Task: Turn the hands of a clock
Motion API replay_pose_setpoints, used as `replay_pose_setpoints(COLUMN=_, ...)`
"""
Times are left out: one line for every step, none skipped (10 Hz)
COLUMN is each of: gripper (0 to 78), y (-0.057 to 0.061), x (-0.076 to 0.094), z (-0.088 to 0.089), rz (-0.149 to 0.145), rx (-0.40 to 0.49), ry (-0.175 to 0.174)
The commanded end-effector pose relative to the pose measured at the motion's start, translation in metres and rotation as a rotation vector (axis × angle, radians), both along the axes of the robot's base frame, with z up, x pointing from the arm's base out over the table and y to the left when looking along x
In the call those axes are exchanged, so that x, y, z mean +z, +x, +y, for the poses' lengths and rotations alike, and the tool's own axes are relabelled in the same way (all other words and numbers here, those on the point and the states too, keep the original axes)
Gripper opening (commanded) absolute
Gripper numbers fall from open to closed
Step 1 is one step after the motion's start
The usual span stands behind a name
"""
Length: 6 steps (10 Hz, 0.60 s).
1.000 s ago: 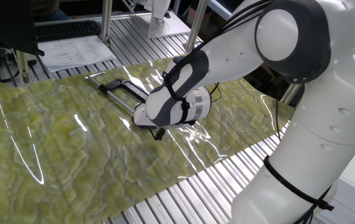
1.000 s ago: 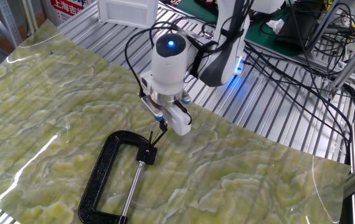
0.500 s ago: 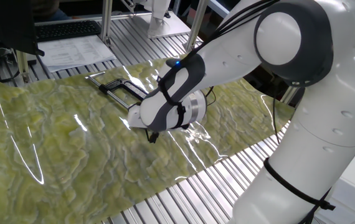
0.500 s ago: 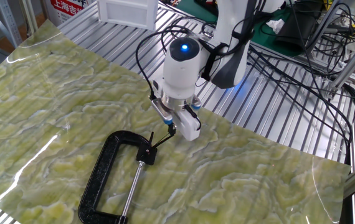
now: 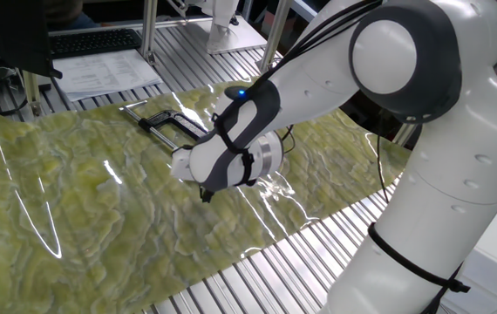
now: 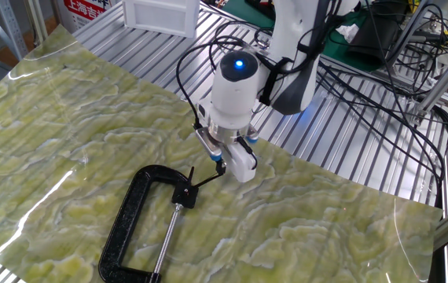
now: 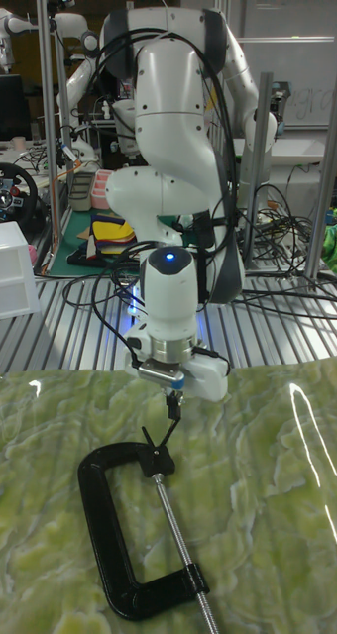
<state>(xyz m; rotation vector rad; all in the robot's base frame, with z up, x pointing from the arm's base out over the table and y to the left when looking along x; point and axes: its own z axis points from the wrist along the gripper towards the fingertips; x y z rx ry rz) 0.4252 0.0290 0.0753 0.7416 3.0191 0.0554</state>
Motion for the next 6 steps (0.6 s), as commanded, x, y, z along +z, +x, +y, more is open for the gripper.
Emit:
replay_pose_setpoints(gripper=0.0, y=0.0079, x=0.0048, z=0.0064, rz=-0.002, rx=-0.025, ry=0.001)
replay_pose_setpoints(gripper=0.0, y=0.0092, x=0.0054, z=0.0072, rz=-0.002, rx=-0.027, ry=0.001)
replay_pose_setpoints(gripper=0.0, y=0.0111, x=0.0058, z=0.0080, rz=-0.003, rx=-0.029, ry=0.001)
replay_pose_setpoints(gripper=0.0, y=0.0134, x=0.0066, z=0.0085, rz=-0.003, rx=-0.032, ry=0.001)
replay_pose_setpoints(gripper=0.0, y=0.0152, x=0.0074, z=0.0098, rz=-0.003, rx=-0.038, ry=0.002)
replay_pose_setpoints(gripper=0.0, y=0.0170, x=0.0083, z=0.0115, rz=-0.001, rx=-0.049, ry=0.002)
